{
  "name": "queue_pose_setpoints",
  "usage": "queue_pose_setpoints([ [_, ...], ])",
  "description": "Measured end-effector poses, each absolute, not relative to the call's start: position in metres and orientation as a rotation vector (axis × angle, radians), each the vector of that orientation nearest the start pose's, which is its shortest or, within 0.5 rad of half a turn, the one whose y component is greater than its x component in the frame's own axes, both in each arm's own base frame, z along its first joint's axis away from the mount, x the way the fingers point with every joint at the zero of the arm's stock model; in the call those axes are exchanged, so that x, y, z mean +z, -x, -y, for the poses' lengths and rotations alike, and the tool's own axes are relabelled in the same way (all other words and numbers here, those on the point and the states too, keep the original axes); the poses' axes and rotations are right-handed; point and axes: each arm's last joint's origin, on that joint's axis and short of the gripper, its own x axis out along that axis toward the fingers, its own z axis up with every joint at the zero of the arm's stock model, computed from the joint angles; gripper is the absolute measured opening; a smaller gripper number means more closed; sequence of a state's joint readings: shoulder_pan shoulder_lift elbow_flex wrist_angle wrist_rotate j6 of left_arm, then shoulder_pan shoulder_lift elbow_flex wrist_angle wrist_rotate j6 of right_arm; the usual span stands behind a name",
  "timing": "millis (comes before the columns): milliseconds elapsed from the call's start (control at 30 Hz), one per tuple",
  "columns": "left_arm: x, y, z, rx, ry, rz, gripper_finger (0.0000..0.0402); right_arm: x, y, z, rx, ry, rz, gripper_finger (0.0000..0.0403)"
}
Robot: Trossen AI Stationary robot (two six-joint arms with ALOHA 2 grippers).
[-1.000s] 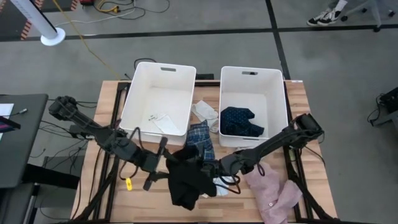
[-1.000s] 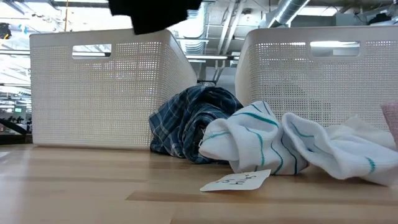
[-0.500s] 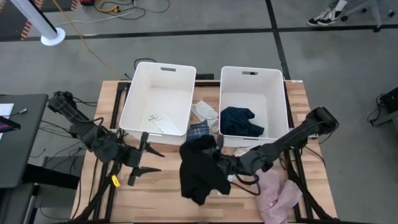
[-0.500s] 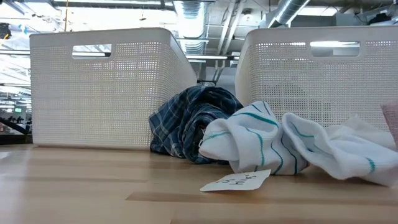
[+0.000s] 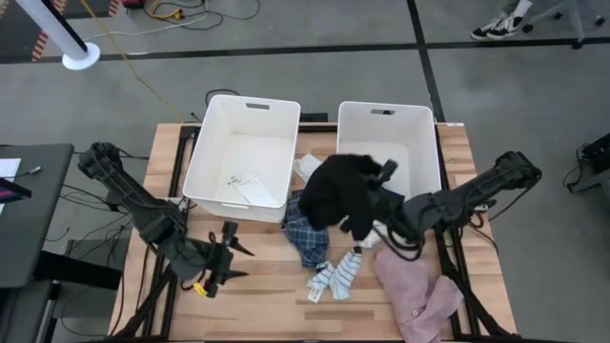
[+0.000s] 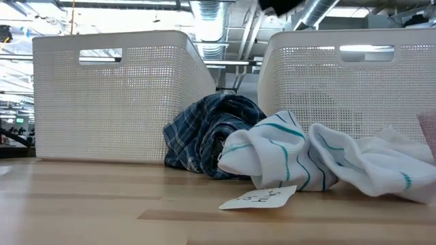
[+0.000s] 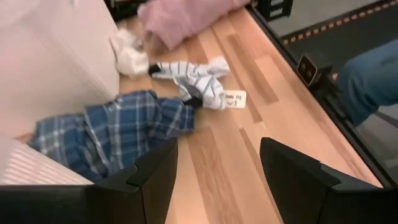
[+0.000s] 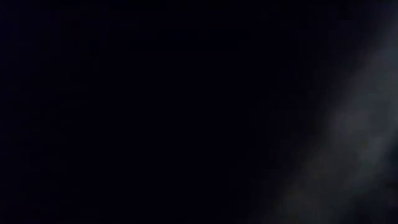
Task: Sort clothes
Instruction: Put the black pants into the right white laundry bin
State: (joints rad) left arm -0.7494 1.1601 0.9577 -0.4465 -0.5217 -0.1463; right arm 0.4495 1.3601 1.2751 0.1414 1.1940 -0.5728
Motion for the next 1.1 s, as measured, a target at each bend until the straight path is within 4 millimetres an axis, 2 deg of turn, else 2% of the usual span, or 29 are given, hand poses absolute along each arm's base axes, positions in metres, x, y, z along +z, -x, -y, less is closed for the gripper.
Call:
queue_pose_setpoints([
  [200,0.282,-0.192,0.168,-0.186,-0.258,-0.596,0.0224,0.405,-0.259,-0.076,-0.880,0.459,-0.259,0.0088],
  [400,0.269,-0.198,0.176,-0.183,-0.275,-0.633,0.0224,0.391,-0.242,-0.044,-0.987,0.356,-0.331,0.0088],
  [633,0.266,-0.200,0.178,-0.181,-0.273,-0.638,0.0224,0.371,-0.232,-0.006,-1.021,0.161,-0.449,0.0088],
  [867,0.267,-0.200,0.178,-0.180,-0.268,-0.635,0.0224,0.349,-0.225,0.032,-1.070,-0.079,-0.646,0.0088],
  [1100,0.267,-0.200,0.178,-0.181,-0.267,-0.633,0.0224,0.333,-0.220,0.058,-1.097,-0.265,-0.828,0.0088],
])
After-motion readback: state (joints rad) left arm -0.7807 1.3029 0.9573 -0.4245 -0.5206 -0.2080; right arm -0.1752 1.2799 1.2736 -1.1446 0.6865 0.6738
